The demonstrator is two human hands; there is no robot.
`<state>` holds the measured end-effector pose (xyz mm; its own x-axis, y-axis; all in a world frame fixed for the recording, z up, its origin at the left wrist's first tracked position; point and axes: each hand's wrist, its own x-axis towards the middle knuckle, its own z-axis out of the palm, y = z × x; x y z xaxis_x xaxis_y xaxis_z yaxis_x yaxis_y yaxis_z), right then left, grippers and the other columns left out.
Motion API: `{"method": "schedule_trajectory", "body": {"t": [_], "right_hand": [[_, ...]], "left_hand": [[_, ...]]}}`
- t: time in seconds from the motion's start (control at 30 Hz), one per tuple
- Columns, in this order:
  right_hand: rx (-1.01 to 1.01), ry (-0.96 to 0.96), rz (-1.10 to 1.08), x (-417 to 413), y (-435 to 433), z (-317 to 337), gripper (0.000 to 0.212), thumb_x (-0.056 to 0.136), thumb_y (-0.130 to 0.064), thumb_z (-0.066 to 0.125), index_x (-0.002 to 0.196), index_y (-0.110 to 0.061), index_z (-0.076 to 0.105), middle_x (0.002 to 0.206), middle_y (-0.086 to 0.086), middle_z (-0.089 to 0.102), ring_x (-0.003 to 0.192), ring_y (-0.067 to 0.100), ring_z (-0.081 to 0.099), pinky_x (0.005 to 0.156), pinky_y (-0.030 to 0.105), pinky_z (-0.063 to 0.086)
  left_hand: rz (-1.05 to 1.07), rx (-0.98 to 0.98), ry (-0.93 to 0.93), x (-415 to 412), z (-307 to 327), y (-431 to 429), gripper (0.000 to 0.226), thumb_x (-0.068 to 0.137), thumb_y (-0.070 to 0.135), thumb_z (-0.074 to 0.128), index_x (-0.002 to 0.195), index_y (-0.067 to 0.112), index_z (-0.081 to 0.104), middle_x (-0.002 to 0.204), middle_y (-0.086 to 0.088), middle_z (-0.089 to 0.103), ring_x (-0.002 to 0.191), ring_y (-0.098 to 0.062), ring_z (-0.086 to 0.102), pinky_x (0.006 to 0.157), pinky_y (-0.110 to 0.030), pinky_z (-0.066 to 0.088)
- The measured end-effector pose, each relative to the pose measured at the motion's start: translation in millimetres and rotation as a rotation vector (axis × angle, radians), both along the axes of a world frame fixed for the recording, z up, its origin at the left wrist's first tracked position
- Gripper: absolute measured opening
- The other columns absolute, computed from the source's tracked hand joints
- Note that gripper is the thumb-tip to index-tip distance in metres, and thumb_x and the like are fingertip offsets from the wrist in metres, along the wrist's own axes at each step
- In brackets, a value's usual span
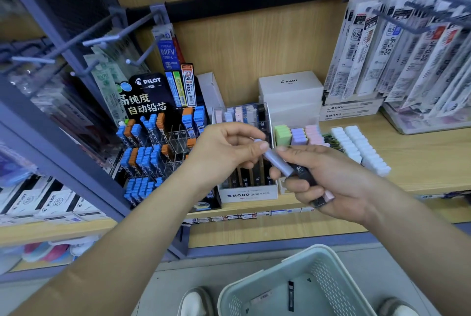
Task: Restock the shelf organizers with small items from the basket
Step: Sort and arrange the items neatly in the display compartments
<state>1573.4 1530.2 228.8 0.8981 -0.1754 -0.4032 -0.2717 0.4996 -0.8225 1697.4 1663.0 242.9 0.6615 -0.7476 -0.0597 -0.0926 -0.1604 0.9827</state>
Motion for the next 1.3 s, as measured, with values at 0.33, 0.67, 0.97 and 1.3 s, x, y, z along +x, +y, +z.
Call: {"method": "schedule_trajectory", "body": {"t": [0.33,0.67,0.97,1.3], "right_hand": [[-0.192,-0.092,-0.223,6.5,5.2,-1.7,0.014,0.086,-0.016,0.067,0.076,-0.014,0.057,0.061,0.002,0.047,0.042,0.008,0.036,0.032,0.015,0.02],[-0.357,-0.049,-0.103,9.5,10.9,-0.9,0.019,0.08,-0.012,0.075,0.083,-0.014,0.056,0.049,-0.004,0.038,0.042,0.01,0.023,0.039,0.015,0.016],[-0.162,0.052,-0.205,10.5,6.0,6.1,0.022,0.093,-0.021,0.061,0.104,-0.003,0.068,0.072,0.006,0.06,0.045,0.01,0.036,0.034,0.017,0.02],[-0.013,0.114,-0.255,3.5,-10.2,12.6,0.015,0.098,-0.015,0.046,0.09,-0.009,0.056,0.075,0.01,0.07,0.041,0.012,0.046,0.027,0.014,0.021]], "left_hand": [[-0.146,0.177,0.088,-6.1,-3.0,3.7,0.011,0.082,0.017,0.068,0.082,0.006,0.071,0.066,-0.007,0.068,0.056,-0.013,0.063,0.055,-0.018,0.053],[-0.092,0.075,0.054,1.2,3.8,4.0,0.019,0.085,0.019,0.065,0.1,0.009,0.072,0.077,-0.006,0.069,0.067,-0.014,0.063,0.063,-0.022,0.055],[0.003,0.046,0.019,16.4,13.5,14.5,0.009,0.08,0.007,0.068,0.089,0.008,0.072,0.075,-0.012,0.073,0.064,-0.016,0.069,0.06,-0.02,0.057],[0.117,0.413,-0.596,43.6,8.4,37.1,0.005,0.083,0.019,0.072,0.088,0.019,0.071,0.072,0.005,0.07,0.066,-0.004,0.066,0.066,-0.018,0.053]]}}
